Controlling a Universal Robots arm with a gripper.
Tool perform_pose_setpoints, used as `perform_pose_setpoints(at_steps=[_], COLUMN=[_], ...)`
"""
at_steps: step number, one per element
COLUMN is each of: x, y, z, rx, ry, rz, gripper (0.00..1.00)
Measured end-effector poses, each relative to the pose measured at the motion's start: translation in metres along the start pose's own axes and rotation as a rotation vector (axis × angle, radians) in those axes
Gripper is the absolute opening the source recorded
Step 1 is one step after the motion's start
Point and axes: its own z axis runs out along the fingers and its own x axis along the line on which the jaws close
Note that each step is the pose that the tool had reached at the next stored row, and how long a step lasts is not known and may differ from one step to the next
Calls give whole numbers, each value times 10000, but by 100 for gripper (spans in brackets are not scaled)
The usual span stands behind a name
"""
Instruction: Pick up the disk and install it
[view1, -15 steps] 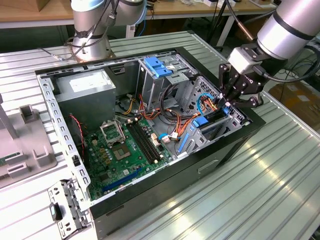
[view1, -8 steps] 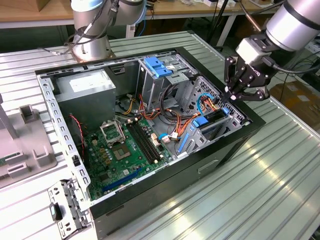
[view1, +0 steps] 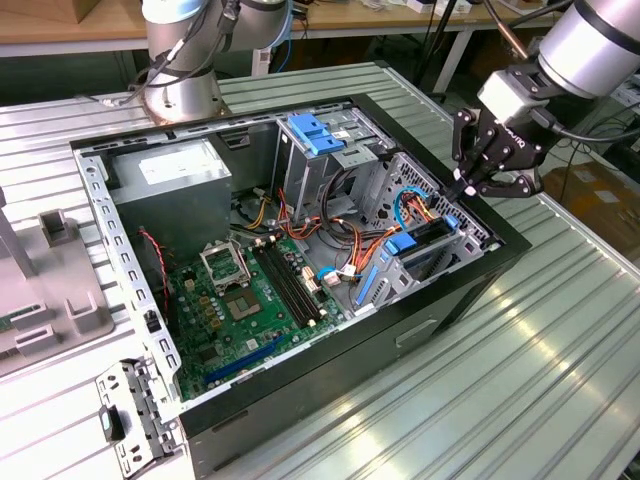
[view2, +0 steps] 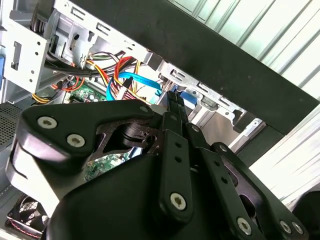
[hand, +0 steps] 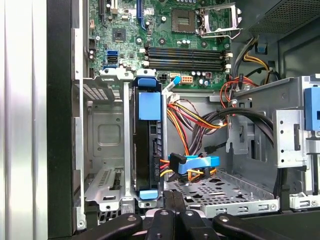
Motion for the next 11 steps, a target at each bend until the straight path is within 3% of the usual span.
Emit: perform_pose_setpoints(at_steps=[7, 9, 11], x=[0, 0, 0], y=[0, 0, 0], z=[0, 0, 0], rx=[0, 0, 0], ry=[0, 0, 0], rz=[-1, 0, -1], gripper=[11, 17, 30])
